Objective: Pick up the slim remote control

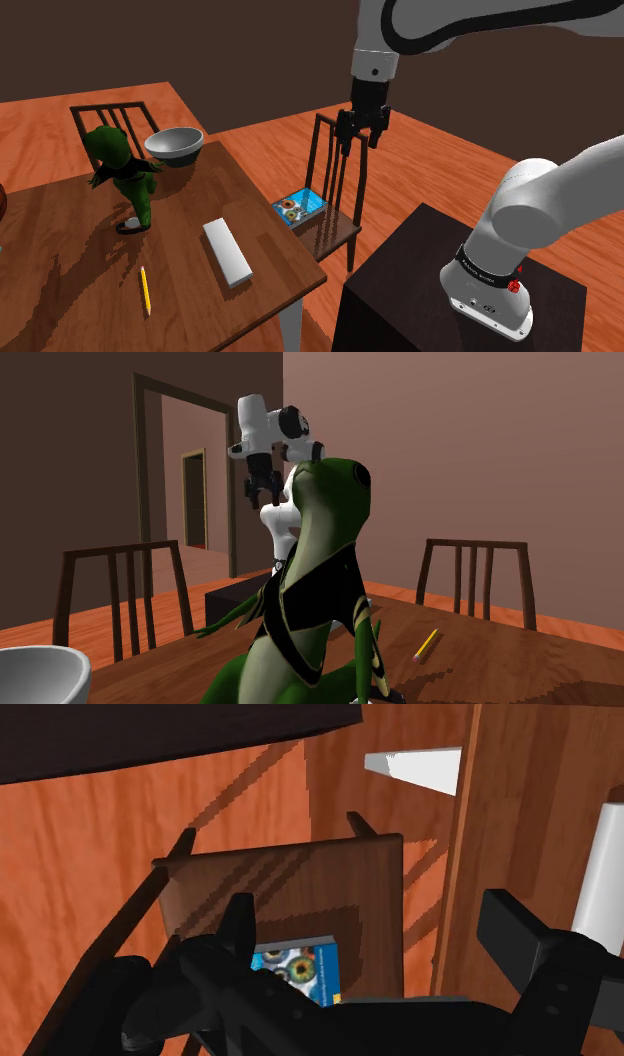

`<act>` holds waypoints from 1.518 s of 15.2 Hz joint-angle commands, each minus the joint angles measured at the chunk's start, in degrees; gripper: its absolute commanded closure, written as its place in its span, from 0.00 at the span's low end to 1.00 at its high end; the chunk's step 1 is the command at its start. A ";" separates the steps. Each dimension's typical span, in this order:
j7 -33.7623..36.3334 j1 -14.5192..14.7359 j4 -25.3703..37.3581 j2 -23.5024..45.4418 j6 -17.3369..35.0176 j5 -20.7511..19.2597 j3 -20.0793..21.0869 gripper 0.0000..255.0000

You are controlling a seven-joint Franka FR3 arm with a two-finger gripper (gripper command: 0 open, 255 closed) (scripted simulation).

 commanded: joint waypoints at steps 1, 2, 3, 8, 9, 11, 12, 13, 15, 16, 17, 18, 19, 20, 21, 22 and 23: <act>2.42 0.42 0.97 3.00 2.83 0.63 2.59 0.00; 3.61 0.61 1.34 4.49 4.28 0.83 3.86 0.00; 4.81 0.74 1.78 6.04 5.72 0.94 5.15 0.00; 11.37 0.95 5.15 14.85 12.58 -0.09 11.47 0.00; 12.84 0.93 6.05 16.82 13.86 -0.68 12.69 0.00; 15.97 0.83 8.06 20.96 16.29 -2.31 15.08 0.00; 17.65 0.78 9.18 23.13 17.42 -3.38 16.23 0.00; 19.42 0.74 10.37 25.37 18.49 -4.61 17.34 0.00; 23.19 0.80 12.99 30.07 20.38 -7.61 19.35 0.00; 25.19 0.97 14.42 32.53 21.18 -9.38 20.18 0.00; 27.25 1.26 15.93 35.04 21.88 -11.29 20.88 0.00; 29.34 1.65 17.54 37.61 22.45 -13.32 21.46 0.00; 31.44 2.21 19.24 40.20 22.90 -15.43 21.85 0.00; 33.51 2.93 21.03 42.82 23.21 -17.58 22.07 0.00; 35.52 3.77 22.92 45.43 23.39 -19.74 22.15 0.00; 37.44 4.80 24.91 48.03 23.45 -21.84 22.04 0.00; 39.24 5.99 26.99 50.60 23.39 -23.83 21.73 0.00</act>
